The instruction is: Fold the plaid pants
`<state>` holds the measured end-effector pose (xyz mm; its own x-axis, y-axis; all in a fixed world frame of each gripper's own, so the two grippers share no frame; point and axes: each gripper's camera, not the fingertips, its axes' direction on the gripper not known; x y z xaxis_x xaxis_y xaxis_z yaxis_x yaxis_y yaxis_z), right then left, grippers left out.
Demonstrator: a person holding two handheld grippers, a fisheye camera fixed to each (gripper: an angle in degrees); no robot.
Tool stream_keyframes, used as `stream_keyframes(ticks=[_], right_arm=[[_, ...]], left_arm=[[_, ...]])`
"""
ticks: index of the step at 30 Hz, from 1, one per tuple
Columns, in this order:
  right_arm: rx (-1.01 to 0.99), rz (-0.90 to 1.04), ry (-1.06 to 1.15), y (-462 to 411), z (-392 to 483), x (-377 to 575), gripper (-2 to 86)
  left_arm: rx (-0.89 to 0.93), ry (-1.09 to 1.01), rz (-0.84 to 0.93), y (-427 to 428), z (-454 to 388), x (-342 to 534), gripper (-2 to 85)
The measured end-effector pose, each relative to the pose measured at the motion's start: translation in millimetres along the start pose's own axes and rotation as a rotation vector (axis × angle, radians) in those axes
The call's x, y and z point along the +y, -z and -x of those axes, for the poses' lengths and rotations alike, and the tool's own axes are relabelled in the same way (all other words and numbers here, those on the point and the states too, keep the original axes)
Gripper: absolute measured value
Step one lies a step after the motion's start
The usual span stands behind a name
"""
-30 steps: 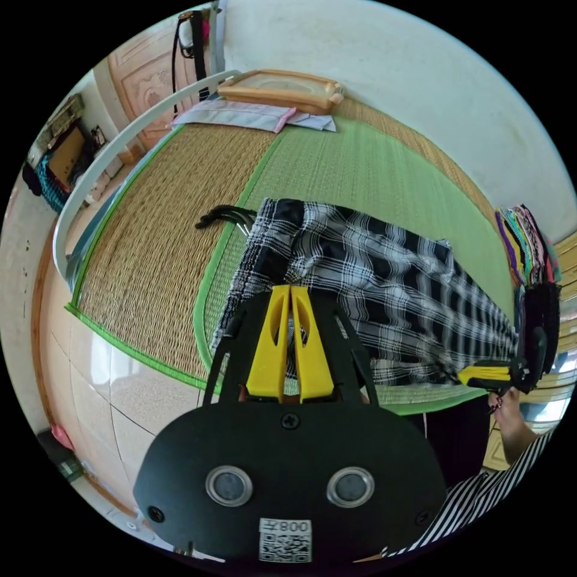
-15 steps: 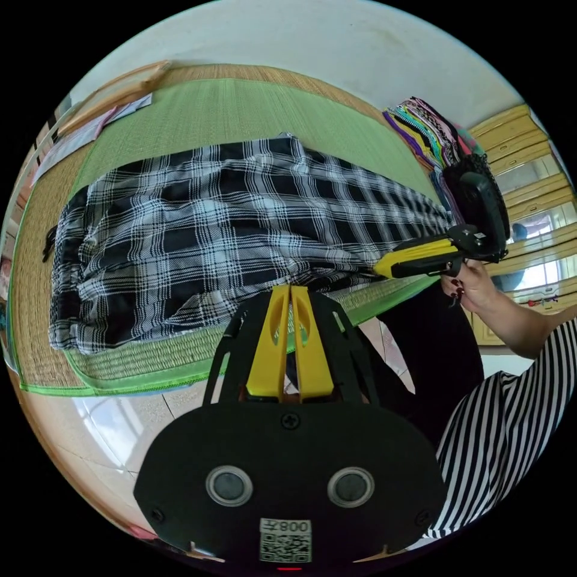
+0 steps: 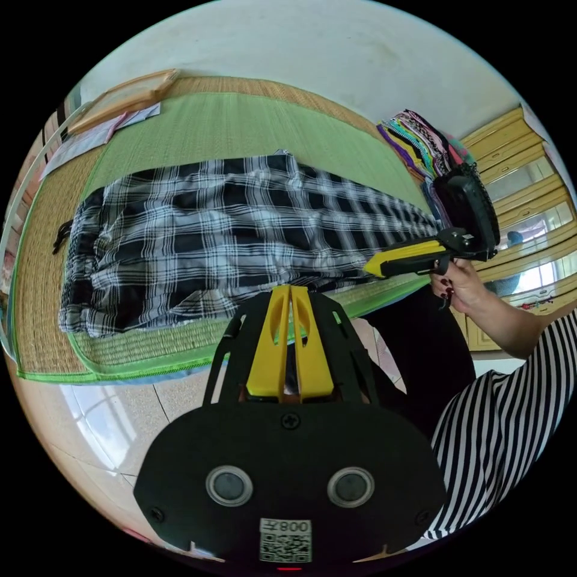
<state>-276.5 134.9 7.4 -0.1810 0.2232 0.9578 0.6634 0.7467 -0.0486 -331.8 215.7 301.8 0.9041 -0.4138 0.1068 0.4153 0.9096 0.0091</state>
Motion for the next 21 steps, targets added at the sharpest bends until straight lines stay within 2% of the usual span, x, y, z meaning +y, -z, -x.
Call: stream_keyframes(ticks=[4, 7, 10, 16, 20, 21], right_arm=[[0.011, 0.022, 0.005, -28.1, -9.6, 17.4, 0.1], [-0.013, 0.013, -0.028, -36.3, -22.5, 33.0, 0.0], [0.014, -0.017, -0.024, -41.2, -31.2, 54.0, 0.0], [0.001, -0.087, -0.095, -52.4, -69.8, 111.3, 0.0], [0.025, -0.133, -0.193, -62.8, -112.0, 162.7, 0.0], [0.024, -0.128, -0.230, -69.9, -125.7, 177.5, 0.0]], left_arm=[[-0.014, -0.002, 0.085, -27.5, -20.1, -15.1, 0.0], [0.022, 0.041, 0.038, -26.6, -32.3, -21.8, 0.0], [-0.049, 0.031, 0.013, -23.7, -49.2, -31.2, 0.0], [-0.102, 0.217, -0.086, -14.7, -49.6, -49.2, 0.1], [-0.143, 0.307, 0.038, -36.9, -51.7, -66.3, 0.1], [-0.129, 0.314, 0.020, -37.0, -54.6, -68.2, 0.1]])
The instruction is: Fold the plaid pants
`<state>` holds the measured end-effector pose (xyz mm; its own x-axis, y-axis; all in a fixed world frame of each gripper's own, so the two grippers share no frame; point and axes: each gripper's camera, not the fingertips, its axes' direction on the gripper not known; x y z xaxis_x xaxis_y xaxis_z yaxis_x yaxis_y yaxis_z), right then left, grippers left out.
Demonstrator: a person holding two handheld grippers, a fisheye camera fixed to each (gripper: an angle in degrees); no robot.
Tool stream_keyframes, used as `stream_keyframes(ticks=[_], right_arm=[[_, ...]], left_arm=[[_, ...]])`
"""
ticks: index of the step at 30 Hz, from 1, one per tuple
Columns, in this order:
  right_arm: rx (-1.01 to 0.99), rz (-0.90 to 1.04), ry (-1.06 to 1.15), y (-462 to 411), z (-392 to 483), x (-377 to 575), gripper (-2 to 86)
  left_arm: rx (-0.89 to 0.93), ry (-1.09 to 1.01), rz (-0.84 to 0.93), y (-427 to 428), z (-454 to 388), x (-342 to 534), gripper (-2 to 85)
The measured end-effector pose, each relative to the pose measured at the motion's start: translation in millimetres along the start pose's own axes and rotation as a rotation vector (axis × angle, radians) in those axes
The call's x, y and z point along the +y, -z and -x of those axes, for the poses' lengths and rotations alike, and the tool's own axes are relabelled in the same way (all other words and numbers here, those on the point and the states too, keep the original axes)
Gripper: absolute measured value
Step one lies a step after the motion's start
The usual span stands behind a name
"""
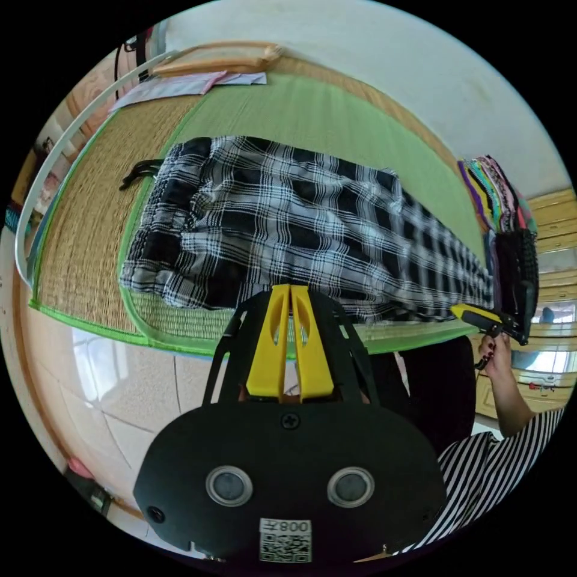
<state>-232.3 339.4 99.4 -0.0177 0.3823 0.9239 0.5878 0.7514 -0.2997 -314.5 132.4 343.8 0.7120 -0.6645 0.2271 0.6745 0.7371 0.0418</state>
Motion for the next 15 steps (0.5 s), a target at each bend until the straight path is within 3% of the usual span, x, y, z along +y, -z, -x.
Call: stream_keyframes(ticks=[4, 15], right_arm=[[-0.013, -0.060, -0.070, -6.2, -39.0, 41.0, 0.0], [-0.110, -0.166, -0.234, -60.8, -154.3, 158.1, 0.1]], left_arm=[[0.030, -0.046, -0.055, 4.4, -49.2, -10.5, 0.2], [0.176, -0.364, 0.023, -40.5, -238.3, -67.0, 0.2]])
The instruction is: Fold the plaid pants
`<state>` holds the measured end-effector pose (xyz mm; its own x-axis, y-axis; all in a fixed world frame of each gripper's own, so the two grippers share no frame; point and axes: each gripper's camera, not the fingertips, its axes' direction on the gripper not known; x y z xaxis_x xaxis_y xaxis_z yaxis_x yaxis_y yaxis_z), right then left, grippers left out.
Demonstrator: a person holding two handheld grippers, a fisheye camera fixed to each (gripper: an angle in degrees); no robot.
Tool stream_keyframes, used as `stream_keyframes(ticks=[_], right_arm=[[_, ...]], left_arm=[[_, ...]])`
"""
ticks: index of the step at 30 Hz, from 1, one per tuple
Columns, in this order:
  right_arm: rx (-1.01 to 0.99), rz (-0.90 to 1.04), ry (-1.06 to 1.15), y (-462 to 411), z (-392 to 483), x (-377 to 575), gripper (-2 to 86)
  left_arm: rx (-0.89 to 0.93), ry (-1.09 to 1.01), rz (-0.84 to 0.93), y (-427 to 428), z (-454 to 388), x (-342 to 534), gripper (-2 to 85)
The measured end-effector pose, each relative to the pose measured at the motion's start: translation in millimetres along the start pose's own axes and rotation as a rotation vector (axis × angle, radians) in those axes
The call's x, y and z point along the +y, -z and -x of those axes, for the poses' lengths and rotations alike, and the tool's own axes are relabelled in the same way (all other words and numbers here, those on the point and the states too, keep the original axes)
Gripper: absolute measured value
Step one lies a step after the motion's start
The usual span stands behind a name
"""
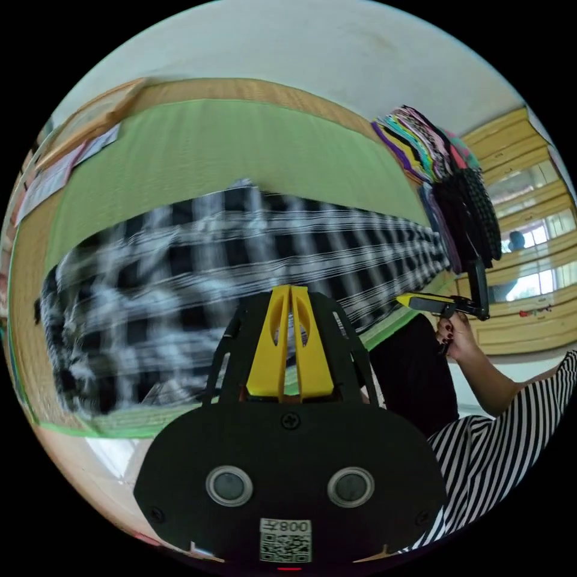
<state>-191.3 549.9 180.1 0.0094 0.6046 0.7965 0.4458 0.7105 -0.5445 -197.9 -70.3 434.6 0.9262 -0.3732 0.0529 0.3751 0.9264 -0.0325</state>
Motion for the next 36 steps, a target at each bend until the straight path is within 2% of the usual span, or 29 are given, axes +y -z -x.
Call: stream_keyframes(ticks=[4, 8, 14, 23, 36], right_arm=[[-0.046, -0.135, -0.069, 20.5, -54.0, 39.2, 0.4], [0.009, -0.370, -0.231, 66.7, -139.8, 105.0, 1.7], [0.154, -0.578, -0.437, 107.1, -245.9, 194.3, 6.4], [0.186, -0.616, -0.465, 83.2, -325.7, 222.2, 9.2], [0.119, -0.626, -0.443, 39.3, -387.1, 253.3, 8.5]], left_arm=[[0.143, -0.192, 0.051, -41.3, -81.1, -60.1, 0.5], [0.269, -0.373, 0.123, -88.6, -168.9, -119.2, 1.5], [0.293, -0.578, 0.237, -157.6, -291.0, -190.5, 3.9], [0.208, -0.746, 0.284, -224.6, -430.2, -271.0, 8.0], [0.081, -0.919, 0.364, -289.5, -557.9, -325.1, 9.3]])
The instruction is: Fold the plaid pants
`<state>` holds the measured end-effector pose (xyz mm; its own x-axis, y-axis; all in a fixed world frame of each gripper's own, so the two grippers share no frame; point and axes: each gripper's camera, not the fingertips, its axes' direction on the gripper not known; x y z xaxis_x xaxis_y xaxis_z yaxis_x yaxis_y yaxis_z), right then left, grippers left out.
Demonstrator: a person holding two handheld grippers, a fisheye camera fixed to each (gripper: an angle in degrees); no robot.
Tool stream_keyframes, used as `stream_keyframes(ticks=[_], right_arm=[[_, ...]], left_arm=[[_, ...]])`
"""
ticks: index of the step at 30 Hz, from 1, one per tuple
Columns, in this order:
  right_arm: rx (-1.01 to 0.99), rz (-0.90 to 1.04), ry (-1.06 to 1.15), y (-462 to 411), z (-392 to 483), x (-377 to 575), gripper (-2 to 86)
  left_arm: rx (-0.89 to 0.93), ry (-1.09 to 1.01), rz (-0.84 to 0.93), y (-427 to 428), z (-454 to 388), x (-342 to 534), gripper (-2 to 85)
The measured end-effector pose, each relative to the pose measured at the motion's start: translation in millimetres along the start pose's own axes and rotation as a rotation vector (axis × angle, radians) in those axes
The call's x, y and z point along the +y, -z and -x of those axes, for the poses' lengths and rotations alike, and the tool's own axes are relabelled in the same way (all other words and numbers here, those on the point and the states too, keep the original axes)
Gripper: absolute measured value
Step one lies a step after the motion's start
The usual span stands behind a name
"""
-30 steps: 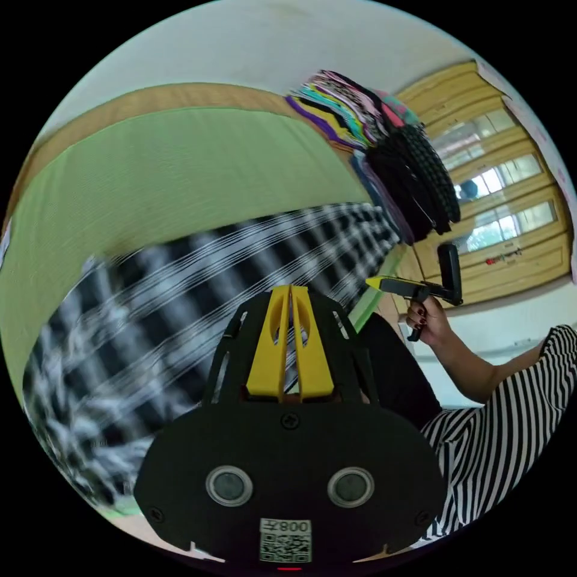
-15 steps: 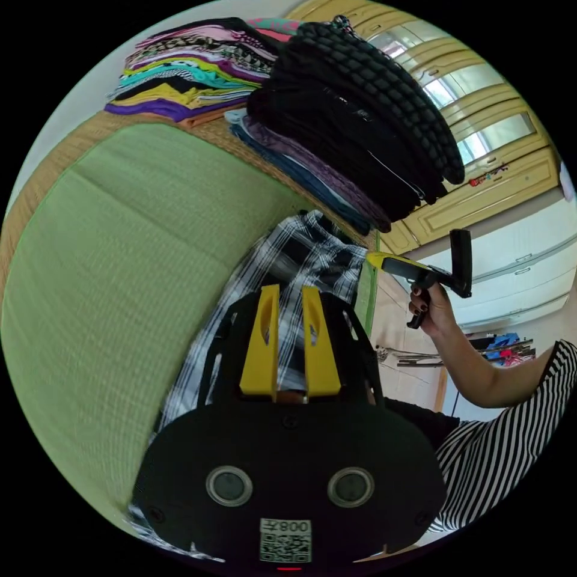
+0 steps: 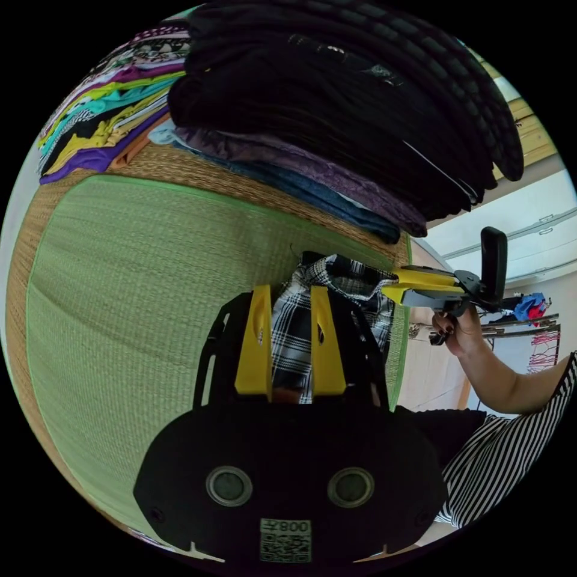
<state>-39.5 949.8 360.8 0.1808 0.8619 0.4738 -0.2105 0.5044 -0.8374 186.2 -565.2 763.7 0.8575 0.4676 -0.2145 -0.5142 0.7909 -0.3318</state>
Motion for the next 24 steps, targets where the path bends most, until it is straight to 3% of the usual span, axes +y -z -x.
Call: stream_keyframes(ticks=[11, 24], right_arm=[[-0.060, 0.004, 0.013, -15.3, -26.2, 7.7, 6.3], [-0.244, -0.052, -0.025, 9.5, -22.6, 6.0, 2.6]], left_arm=[[0.032, -0.051, 0.023, -0.9, -17.5, -47.5, 1.9], [0.070, -0.109, -0.046, 51.1, -27.7, -50.0, 0.9]])
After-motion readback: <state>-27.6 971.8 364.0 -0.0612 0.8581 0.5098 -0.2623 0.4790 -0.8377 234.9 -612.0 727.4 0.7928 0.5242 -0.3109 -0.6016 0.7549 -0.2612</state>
